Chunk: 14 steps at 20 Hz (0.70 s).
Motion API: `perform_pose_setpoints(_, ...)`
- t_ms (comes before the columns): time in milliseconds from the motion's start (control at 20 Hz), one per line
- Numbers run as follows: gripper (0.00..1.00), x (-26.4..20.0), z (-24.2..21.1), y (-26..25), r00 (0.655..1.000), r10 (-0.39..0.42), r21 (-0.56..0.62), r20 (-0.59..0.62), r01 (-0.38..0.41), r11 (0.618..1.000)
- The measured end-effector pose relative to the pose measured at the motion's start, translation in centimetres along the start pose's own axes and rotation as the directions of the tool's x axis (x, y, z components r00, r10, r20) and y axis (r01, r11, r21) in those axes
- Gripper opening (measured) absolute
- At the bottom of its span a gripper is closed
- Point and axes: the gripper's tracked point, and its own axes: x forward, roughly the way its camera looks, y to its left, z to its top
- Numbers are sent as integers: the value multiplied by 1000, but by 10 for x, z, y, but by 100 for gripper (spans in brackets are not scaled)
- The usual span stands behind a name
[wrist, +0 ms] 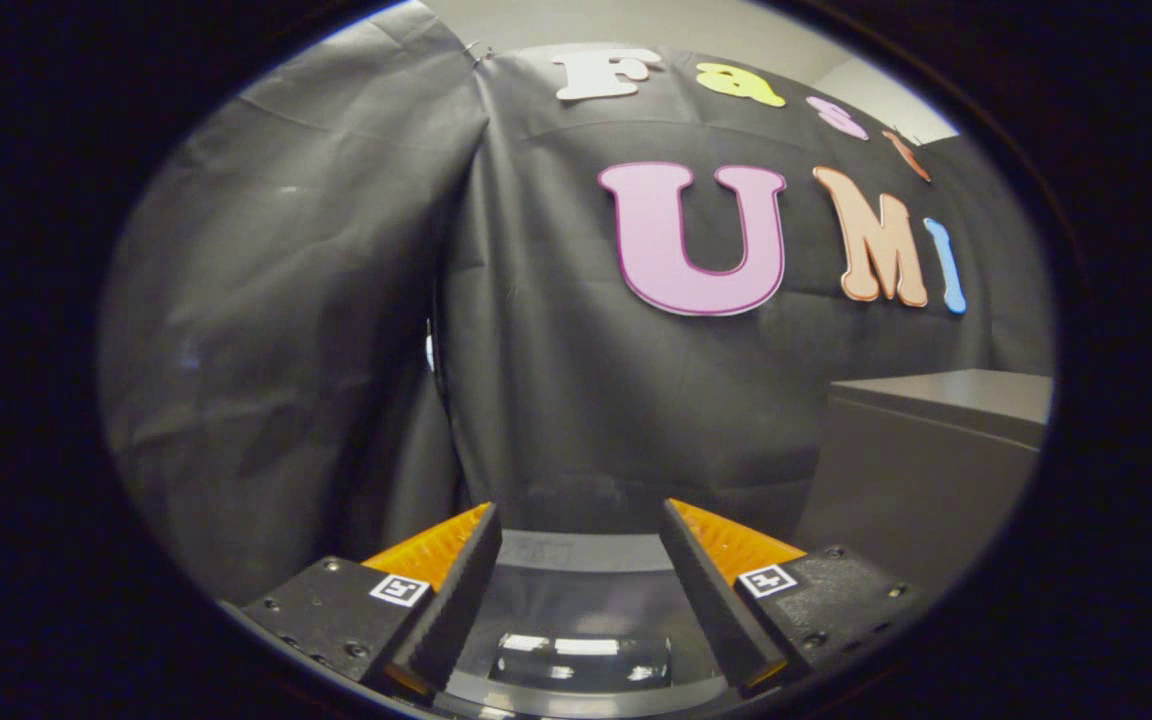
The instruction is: Put the clothes into the washing machine and then close the washing machine lid.
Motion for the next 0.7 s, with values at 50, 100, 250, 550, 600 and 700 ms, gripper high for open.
perform_pose_setpoints(50, 97, -1, 0, -2, 1000, -7, 3, -2, 7, 1000)
perform_pose_setpoints(100, 97, 3, -1, 2, 1000, 5, 21, -5, -5, 1000)
perform_pose_setpoints(250, 97, 0, -3, 2, 1000, 9, 49, -17, -9, 999)
perform_pose_setpoints(550, 97, -18, -4, -2, 999, 7, 58, -36, -5, 998)
perform_pose_setpoints(600, 97, -28, -3, -4, 999, 15, 64, -38, -12, 998)
perform_pose_setpoints(700, 97, -46, -4, -6, 999, 22, 68, -43, -19, 998)
